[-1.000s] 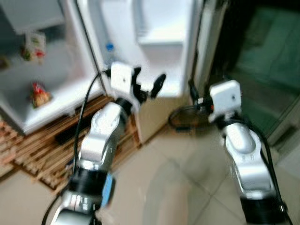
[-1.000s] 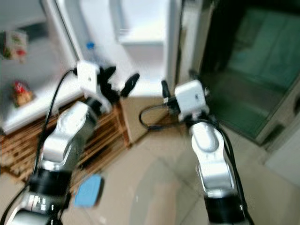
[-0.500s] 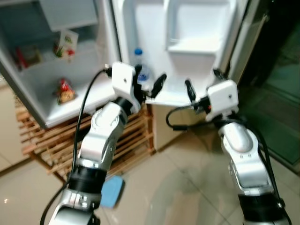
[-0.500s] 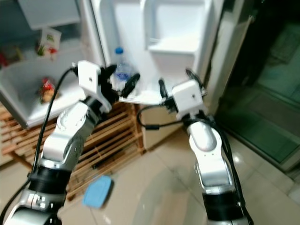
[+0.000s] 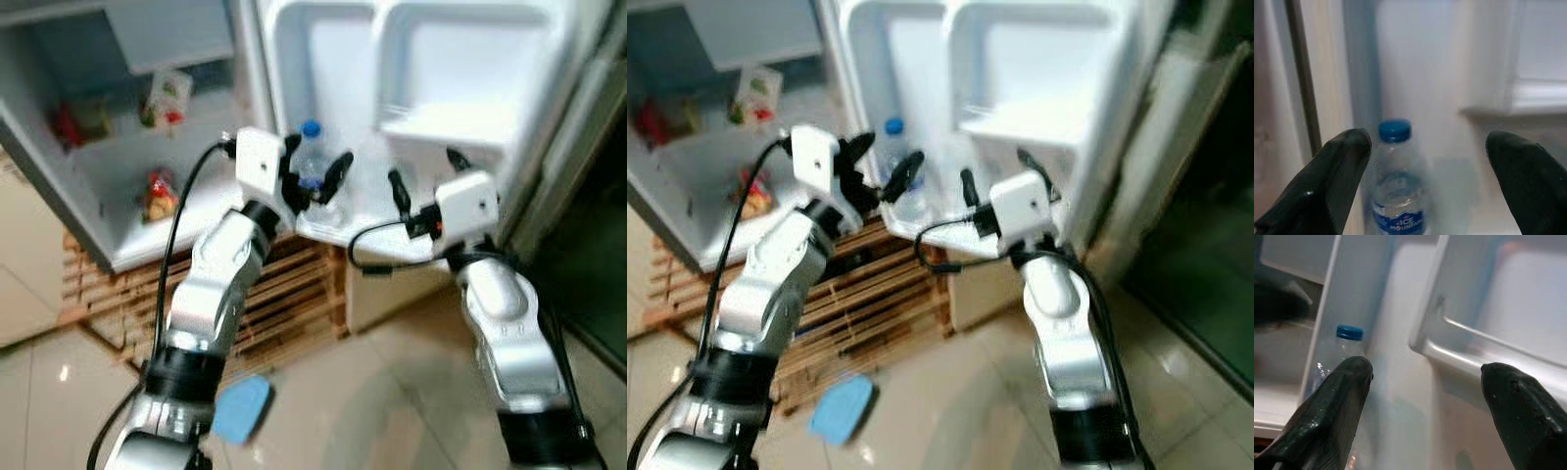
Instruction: Restocking fridge
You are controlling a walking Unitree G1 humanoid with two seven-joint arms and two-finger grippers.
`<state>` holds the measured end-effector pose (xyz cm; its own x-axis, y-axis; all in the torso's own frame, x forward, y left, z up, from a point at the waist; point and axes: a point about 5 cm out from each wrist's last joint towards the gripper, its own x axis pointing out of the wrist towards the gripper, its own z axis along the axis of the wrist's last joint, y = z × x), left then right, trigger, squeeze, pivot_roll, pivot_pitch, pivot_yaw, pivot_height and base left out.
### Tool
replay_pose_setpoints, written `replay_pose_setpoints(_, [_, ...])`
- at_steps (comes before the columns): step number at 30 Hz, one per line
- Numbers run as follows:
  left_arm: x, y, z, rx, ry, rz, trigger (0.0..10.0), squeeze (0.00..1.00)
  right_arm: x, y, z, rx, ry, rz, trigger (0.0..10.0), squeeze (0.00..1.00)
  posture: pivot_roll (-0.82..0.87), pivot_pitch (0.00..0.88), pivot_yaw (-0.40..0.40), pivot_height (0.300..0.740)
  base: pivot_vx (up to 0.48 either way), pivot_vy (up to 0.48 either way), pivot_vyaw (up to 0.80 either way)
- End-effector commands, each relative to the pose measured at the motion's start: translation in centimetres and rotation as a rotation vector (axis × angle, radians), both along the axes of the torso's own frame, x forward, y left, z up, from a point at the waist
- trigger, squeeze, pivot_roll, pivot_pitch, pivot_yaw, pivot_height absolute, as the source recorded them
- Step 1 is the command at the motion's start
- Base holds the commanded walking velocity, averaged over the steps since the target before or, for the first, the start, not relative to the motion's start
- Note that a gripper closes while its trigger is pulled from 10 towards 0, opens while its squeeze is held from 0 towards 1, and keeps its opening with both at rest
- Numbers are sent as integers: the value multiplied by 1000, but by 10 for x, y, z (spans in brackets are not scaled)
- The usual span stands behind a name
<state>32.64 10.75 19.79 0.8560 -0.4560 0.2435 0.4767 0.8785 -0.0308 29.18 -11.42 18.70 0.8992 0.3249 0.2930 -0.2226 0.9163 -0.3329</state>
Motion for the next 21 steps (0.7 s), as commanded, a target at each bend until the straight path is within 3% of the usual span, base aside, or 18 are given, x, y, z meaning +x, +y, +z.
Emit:
replay_pose_setpoints(1, [-3, -13, 11, -15, -44, -57, 10000, 0, 0, -11, 1, 11, 0, -33, 10000, 0, -264, 0, 92, 732, 0, 0, 0])
replay_pose_setpoints(10, [-4, -13, 11, -16, -46, -58, 10000, 0, 0, -12, 0, 18, 1, -31, 10000, 0, -263, 0, 89, 732, 0, 0, 0])
replay_pose_setpoints(17, [-4, -14, 11, -18, -38, -53, 10000, 0, 1, -13, -1, 20, 5, -29, 10000, 0, -263, 0, 89, 732, 0, -423, 0])
replay_pose_setpoints(21, [-5, -12, 13, -59, -45, -57, 10000, 0, 1, -13, -2, 19, 8, -29, 10000, 0, -263, 0, 89, 732, 0, 0, 0])
